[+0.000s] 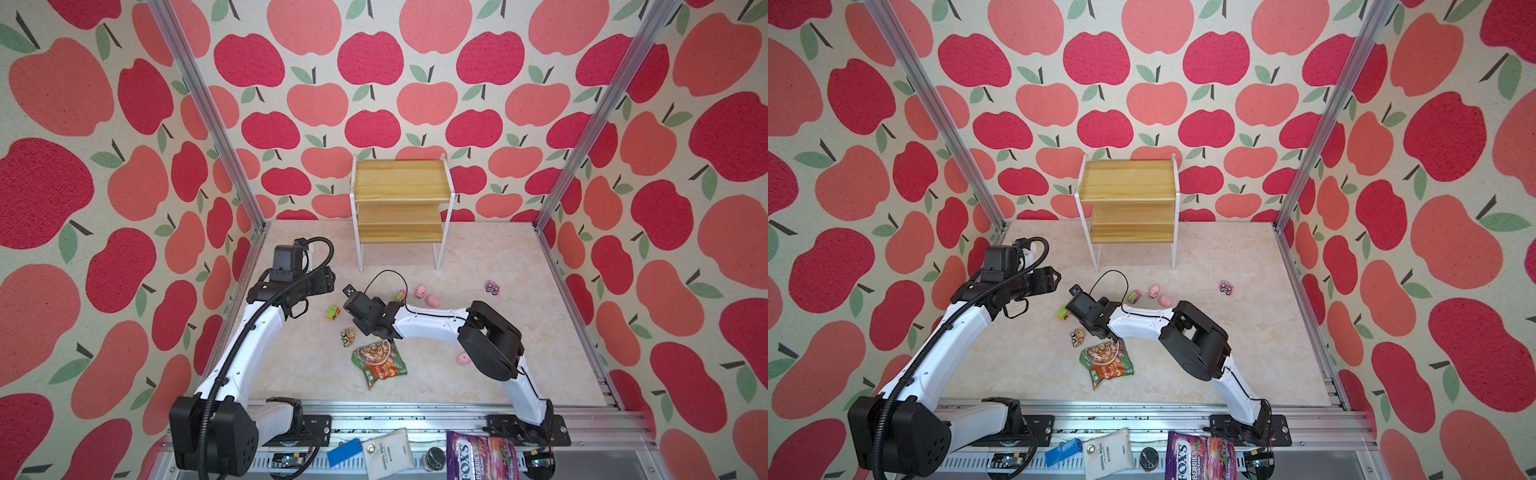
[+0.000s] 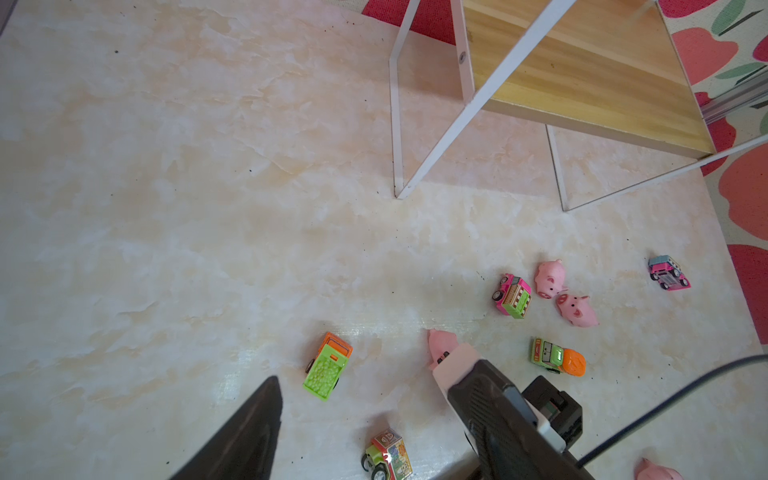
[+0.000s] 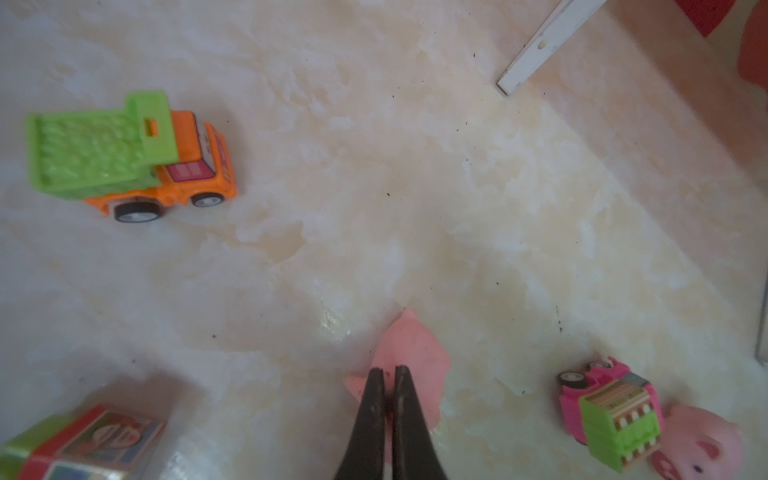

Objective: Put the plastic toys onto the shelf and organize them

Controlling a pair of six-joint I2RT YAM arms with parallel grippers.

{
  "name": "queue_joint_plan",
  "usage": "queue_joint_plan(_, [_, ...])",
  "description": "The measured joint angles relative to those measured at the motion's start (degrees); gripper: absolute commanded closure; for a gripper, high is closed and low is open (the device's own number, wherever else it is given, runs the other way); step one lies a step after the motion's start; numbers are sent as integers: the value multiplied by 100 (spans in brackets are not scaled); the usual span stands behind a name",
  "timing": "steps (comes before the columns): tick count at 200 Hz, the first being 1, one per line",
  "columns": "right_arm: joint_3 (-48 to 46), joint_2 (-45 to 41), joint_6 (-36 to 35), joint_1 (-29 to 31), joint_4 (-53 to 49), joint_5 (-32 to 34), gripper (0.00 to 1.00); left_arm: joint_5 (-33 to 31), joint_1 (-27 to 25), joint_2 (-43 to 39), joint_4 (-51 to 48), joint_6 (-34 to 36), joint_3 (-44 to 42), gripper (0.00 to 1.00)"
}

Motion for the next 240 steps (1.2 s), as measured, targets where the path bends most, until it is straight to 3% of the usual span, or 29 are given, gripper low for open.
queue_joint_plan(67, [-1676,-1314,922,-728,1373,-1766,100,-17,0,0,0,2,0,26])
queue_joint_plan(125, [-2485,-1290,2282,-1196,3244,-3412,100,-17,0,0,0,22,0,26])
queue_joint_plan(175, [-2647,-1128,2485,-1320,3469,-3576,95,-15,0,0,0,28,0,26])
queue_joint_plan(240, [-2715,-1270,1958,-1377,2905,-3145,66,-17,-2,0,0,39,0,26])
